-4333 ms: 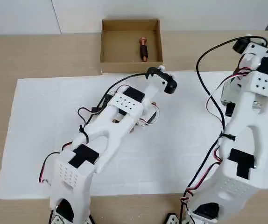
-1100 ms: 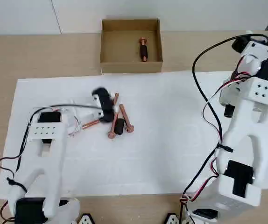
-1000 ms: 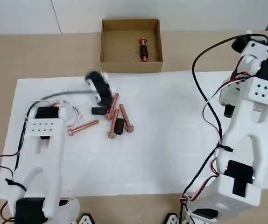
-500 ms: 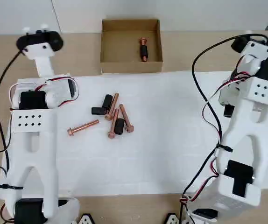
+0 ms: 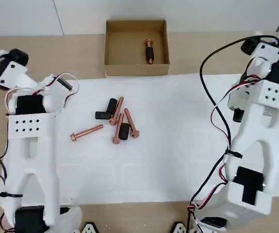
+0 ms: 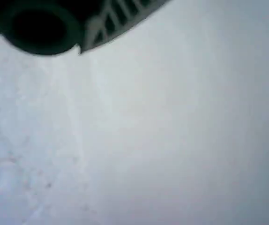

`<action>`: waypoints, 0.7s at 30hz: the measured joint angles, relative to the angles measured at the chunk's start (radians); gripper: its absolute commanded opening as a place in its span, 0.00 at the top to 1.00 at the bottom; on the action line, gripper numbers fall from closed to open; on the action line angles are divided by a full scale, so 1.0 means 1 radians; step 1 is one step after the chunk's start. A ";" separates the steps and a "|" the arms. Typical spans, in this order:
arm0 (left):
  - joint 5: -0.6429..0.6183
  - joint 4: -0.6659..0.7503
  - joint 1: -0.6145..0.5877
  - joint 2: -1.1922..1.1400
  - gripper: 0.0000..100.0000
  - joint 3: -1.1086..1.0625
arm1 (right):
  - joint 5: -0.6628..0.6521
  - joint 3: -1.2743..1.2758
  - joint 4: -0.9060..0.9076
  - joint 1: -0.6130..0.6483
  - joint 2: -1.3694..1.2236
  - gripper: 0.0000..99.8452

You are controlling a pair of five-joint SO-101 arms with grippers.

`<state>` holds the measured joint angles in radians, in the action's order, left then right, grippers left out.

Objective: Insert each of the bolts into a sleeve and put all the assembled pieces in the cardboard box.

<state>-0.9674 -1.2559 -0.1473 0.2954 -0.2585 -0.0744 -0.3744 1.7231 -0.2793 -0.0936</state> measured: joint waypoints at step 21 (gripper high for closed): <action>-0.124 -0.166 0.118 0.002 0.93 0.015 | 0.029 0.000 0.000 0.000 0.000 1.00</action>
<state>-1.0917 -1.4216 -0.0292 0.2969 -0.2432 -0.0453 -0.3744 1.7231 -0.2793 -0.0936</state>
